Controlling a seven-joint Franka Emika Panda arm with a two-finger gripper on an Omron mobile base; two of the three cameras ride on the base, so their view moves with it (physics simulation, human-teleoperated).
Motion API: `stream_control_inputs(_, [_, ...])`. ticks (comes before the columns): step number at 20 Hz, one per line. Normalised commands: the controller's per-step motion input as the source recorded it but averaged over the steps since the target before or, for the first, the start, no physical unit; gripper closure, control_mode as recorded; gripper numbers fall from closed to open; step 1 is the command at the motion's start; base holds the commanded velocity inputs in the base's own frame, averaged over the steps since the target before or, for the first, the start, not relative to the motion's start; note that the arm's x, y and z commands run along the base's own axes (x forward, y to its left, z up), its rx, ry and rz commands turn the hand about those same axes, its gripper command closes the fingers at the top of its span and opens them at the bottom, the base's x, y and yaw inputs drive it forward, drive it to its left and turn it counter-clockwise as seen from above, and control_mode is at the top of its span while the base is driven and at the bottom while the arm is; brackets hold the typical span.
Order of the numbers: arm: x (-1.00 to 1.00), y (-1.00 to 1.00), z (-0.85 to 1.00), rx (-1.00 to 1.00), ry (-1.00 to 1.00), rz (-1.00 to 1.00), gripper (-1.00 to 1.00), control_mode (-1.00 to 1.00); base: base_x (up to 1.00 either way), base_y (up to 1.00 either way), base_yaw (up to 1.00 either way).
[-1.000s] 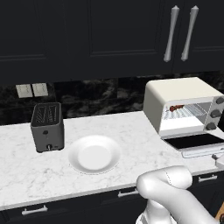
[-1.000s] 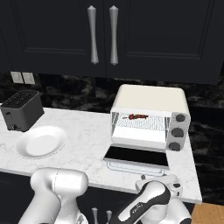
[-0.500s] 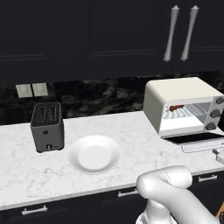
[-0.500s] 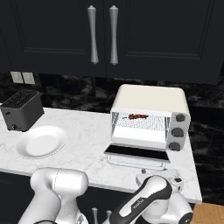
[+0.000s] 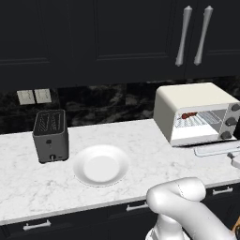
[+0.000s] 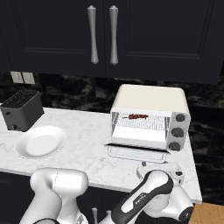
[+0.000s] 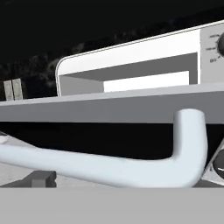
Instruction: Pick up the kebab skewer and baguette bread, and place them inside the toaster oven. Close the toaster oven door and start by setting the timer.
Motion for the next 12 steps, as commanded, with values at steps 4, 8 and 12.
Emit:
stream_control_inputs(4, [0.38,0.38,0.65,0.0,-0.07,-0.05,-1.0,-1.0,0.0,0.0,0.0])
stream_control_inputs(8, [0.39,0.39,0.64,0.0,-0.06,-0.05,-1.0,-1.0,0.0,0.0,0.0])
stream_control_inputs(12, [0.38,0.36,0.63,0.0,-0.06,-0.05,-1.0,-1.0,0.0,0.0,0.0])
